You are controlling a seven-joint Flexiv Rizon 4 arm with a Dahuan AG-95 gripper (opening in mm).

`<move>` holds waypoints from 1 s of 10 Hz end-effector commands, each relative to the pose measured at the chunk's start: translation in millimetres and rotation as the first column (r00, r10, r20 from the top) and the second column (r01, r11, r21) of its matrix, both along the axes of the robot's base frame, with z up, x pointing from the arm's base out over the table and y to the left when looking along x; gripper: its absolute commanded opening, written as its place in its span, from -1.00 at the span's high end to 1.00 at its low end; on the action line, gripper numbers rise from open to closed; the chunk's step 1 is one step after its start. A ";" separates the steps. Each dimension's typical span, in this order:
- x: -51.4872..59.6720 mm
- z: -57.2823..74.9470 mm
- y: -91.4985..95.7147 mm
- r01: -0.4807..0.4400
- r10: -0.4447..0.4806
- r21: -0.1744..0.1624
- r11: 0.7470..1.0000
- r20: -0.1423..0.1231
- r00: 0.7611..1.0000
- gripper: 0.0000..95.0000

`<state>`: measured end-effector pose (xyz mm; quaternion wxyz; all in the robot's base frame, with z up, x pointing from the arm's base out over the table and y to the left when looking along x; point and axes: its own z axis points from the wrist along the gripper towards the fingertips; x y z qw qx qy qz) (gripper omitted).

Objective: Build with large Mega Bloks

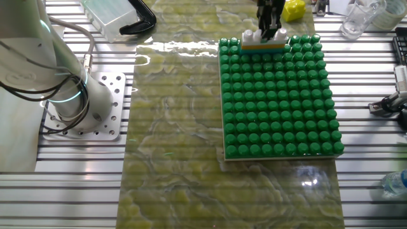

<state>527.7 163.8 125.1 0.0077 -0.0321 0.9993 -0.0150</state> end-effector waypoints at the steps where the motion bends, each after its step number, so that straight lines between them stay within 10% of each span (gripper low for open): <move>1: 0.4 -8.3 -0.3 -0.023 0.023 0.065 0.998 0.004 1.000 1.00; 3: 3.2 6.2 4.3 -0.035 0.035 0.054 0.998 0.004 0.999 -0.20; 7: 2.7 10.8 5.5 -0.052 0.051 0.055 0.997 0.018 0.999 -0.20; 10: 0.8 43.8 10.9 -0.050 0.050 0.052 0.997 0.006 0.999 1.00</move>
